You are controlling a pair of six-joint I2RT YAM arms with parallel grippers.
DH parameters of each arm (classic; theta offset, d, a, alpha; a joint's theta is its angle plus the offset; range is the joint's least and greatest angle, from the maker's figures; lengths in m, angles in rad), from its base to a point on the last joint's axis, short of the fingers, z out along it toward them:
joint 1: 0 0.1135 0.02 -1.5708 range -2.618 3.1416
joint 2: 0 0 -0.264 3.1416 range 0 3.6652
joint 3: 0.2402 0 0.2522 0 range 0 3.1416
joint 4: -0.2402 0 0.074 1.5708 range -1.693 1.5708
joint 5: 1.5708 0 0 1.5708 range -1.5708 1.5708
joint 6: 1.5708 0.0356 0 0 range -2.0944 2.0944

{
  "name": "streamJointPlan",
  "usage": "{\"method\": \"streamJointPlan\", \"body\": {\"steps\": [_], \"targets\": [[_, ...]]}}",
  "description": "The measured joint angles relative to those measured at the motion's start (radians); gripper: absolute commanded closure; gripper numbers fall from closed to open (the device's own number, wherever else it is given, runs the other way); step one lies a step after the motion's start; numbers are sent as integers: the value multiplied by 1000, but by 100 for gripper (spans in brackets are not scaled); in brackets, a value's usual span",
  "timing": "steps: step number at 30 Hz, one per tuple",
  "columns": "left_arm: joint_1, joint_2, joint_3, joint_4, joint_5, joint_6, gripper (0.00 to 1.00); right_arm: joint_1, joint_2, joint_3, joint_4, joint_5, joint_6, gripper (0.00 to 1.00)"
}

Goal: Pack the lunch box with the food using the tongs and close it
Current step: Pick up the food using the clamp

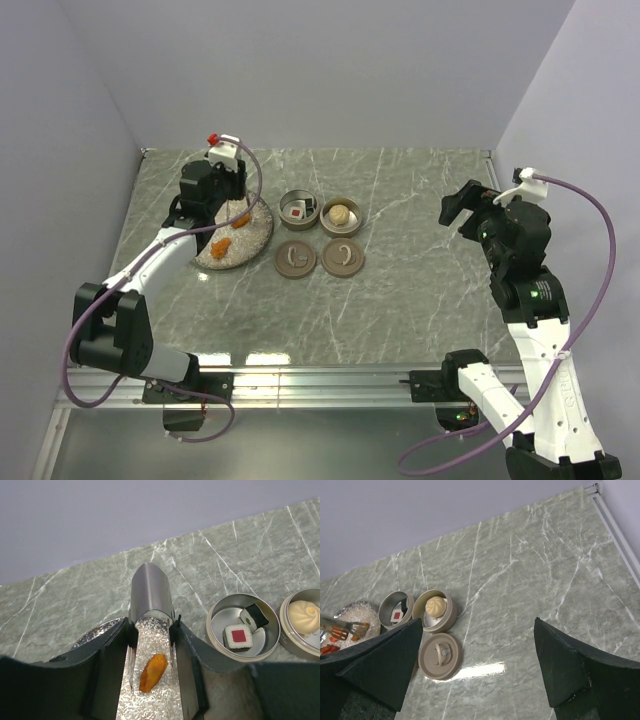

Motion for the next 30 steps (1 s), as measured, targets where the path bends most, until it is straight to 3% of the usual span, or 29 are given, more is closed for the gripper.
{"method": "streamJointPlan", "body": {"steps": [13, 23, 30], "targets": [[3, 49, -4, 50, 5, 2, 54, 0, 10, 5, -3, 9, 0, 1], [3, 55, -4, 57, 5, -3, 76, 0, 11, 5, -2, 15, 0, 1], [3, 48, 26, -7, -5, -21, 80, 0, 11, 4, 1, 15, 2, 1]]}}
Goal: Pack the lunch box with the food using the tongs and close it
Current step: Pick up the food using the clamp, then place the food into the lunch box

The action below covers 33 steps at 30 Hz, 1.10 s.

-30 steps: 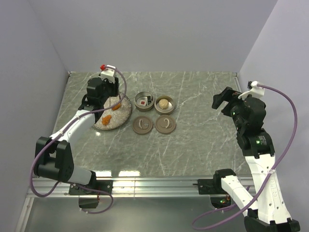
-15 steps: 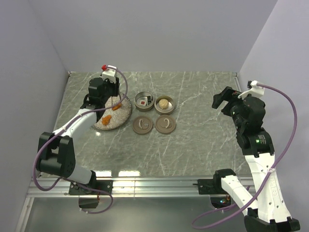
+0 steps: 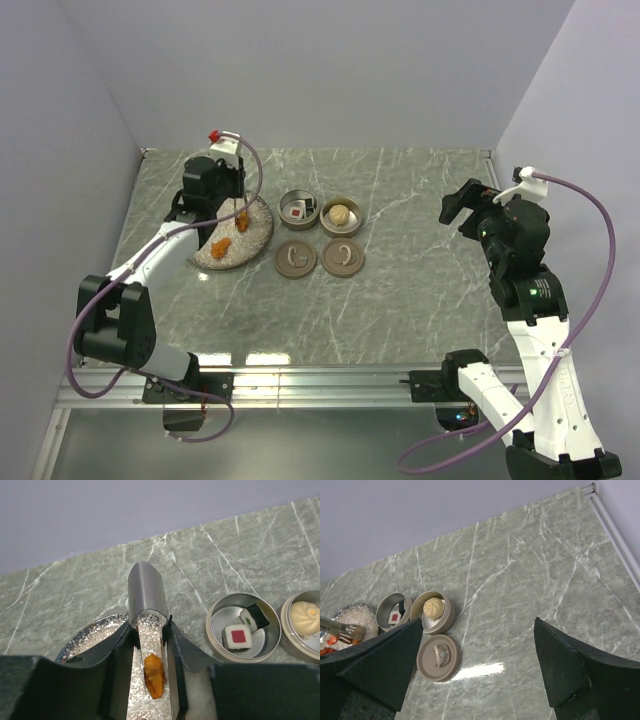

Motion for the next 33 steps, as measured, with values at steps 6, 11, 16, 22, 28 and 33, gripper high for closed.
{"method": "streamJointPlan", "body": {"steps": [6, 11, 16, 22, 28, 33], "targets": [[0, -1, 109, -95, -8, -43, 81, 0, 0, -3, 9, 0, 3, 1], [-20, -2, 187, -121, -13, -75, 82, 0, 0, -15, 20, -1, 3, 1], [-100, 7, 268, -167, -19, -101, 82, 0, -1, -18, 23, -1, 4, 1], [-202, 89, 403, -184, -17, -140, 82, 0, -12, -35, 29, -1, 4, 1], [-237, 187, 478, -216, -23, -154, 82, 0, -23, -35, 29, 1, 3, 1], [-237, 207, 479, -253, -53, -165, 81, 0, -40, -39, 29, 5, 3, 1]]}}
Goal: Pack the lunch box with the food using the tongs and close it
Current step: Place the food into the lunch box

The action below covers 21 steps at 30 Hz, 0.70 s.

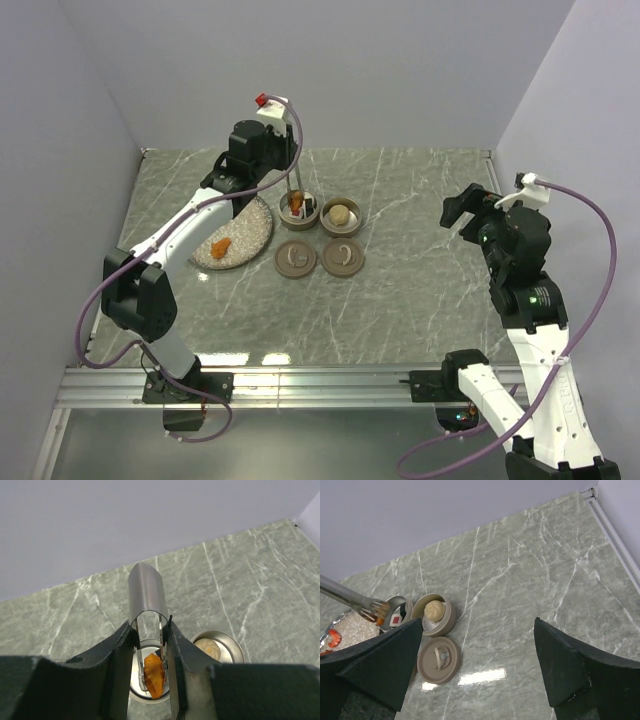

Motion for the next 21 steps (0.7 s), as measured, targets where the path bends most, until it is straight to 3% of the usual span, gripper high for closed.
{"method": "streamJointPlan", "body": {"steps": [11, 21], "targets": [[0, 0, 0, -15, -40, 0, 78, 0, 16, -8, 0, -2, -3, 1], [0, 0, 0, -20, -49, 0, 62, 0, 22, -8, 0, -4, -3, 1]]}}
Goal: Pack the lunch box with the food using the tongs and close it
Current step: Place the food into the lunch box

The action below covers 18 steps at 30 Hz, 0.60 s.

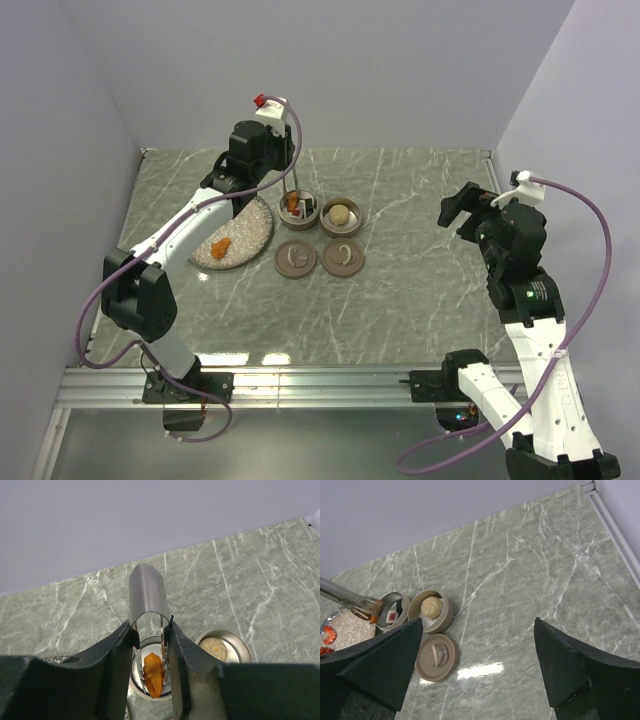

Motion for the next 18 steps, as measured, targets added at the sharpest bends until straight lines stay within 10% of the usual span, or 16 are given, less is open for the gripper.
{"method": "streamJointPlan", "body": {"steps": [18], "targets": [[0, -4, -8, 7, -53, 4, 58, 0, 1, 0, 0, -2, 0, 1]]}}
